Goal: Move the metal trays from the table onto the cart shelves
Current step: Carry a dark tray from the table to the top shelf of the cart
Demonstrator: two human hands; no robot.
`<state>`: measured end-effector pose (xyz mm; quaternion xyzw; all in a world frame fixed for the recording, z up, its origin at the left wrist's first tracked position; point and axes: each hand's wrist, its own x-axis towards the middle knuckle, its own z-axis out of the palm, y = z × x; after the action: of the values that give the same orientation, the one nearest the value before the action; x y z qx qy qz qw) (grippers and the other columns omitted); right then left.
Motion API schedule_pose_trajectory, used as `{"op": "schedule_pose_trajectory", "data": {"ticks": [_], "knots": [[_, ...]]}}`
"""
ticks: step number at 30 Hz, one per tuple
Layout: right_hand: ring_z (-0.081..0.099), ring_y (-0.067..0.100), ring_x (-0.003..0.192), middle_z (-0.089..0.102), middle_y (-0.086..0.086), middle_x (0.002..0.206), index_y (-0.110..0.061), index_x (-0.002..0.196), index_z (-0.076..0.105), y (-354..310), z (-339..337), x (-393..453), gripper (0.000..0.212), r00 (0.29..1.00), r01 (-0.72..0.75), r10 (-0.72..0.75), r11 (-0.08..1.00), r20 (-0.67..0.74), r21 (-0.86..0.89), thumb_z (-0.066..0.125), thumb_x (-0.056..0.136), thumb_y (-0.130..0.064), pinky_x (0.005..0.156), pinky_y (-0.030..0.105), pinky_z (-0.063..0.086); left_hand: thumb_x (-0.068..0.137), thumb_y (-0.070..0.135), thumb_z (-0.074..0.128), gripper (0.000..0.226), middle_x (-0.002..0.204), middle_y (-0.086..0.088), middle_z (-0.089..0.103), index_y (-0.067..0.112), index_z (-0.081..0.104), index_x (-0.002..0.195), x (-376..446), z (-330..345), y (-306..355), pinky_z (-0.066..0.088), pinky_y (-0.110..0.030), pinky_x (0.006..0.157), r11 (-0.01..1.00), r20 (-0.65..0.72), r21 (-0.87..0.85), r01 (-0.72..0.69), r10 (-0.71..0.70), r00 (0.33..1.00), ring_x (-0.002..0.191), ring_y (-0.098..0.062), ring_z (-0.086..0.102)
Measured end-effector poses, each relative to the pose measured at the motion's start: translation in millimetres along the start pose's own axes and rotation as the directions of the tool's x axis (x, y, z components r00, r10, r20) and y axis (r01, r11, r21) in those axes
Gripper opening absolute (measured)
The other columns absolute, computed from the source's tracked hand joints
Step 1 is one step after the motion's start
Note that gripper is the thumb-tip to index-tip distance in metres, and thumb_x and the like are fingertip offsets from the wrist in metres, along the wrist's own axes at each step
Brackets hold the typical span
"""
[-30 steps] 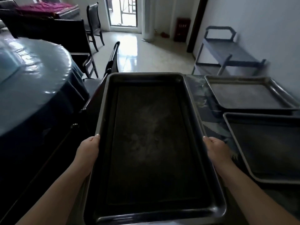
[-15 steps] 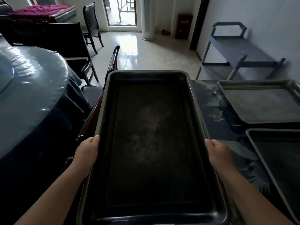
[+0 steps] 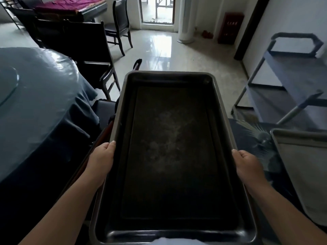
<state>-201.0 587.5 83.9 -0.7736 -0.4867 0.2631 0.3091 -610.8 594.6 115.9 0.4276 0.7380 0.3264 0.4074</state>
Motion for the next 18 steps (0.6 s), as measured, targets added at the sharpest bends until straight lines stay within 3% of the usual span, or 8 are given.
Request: {"op": "schedule_pose_trajectory", "data": {"ticks": [6,10,14,18], "knots": [[0.044,0.023,0.049,0.043,0.008,0.053,-0.01,0.058,0.041,-24.9,21.7,114.5,0.046,0.999,0.02,-0.022,0.999,-0.041,-0.038,0.044,0.098,-0.034,0.049,0.034,0.032,0.101,0.044,0.043,0.045,0.084,-0.024,0.071,0.01,0.069,0.087,113.4,40.8,46.9,0.058,-0.059,0.072,1.0,-0.003,-0.007,-0.023,0.023,1.0,0.077,-0.042,0.069],[0.051,0.027,0.053,0.054,0.018,0.058,0.0,0.062,0.05,-50.8,41.9,197.6,0.049,0.993,0.012,-0.017,0.999,-0.121,-0.04,0.045,0.099,-0.032,0.051,0.03,0.035,0.102,0.042,0.043,0.044,0.085,-0.026,0.069,0.009,0.067,0.086,211.7,64.2,94.8,0.056,-0.059,0.073,0.998,0.035,0.003,-0.069,0.069,0.997,0.08,-0.046,0.067],[0.048,0.023,0.051,0.051,0.011,0.055,-0.001,0.063,0.051,-78.4,50.8,258.8,0.048,0.985,-0.048,0.051,0.999,-0.166,0.02,0.045,0.099,-0.032,0.05,0.03,0.035,0.102,0.042,0.044,0.039,0.083,-0.018,0.071,0.014,0.068,0.088,300.3,77.1,153.1,0.057,-0.051,0.071,0.994,0.103,0.045,-0.096,0.091,0.991,0.079,-0.038,0.069],[0.048,0.027,0.053,0.048,0.011,0.055,-0.004,0.06,0.046,-89.8,58.9,313.3,0.048,0.958,-0.154,0.165,0.986,-0.236,0.064,0.045,0.098,-0.032,0.052,0.033,0.036,0.103,0.039,0.045,0.04,0.088,-0.021,0.071,0.01,0.069,0.09,384.5,105.5,212.9,0.056,-0.059,0.083,0.989,0.174,0.076,-0.126,0.112,0.978,0.084,-0.04,0.069]]}}
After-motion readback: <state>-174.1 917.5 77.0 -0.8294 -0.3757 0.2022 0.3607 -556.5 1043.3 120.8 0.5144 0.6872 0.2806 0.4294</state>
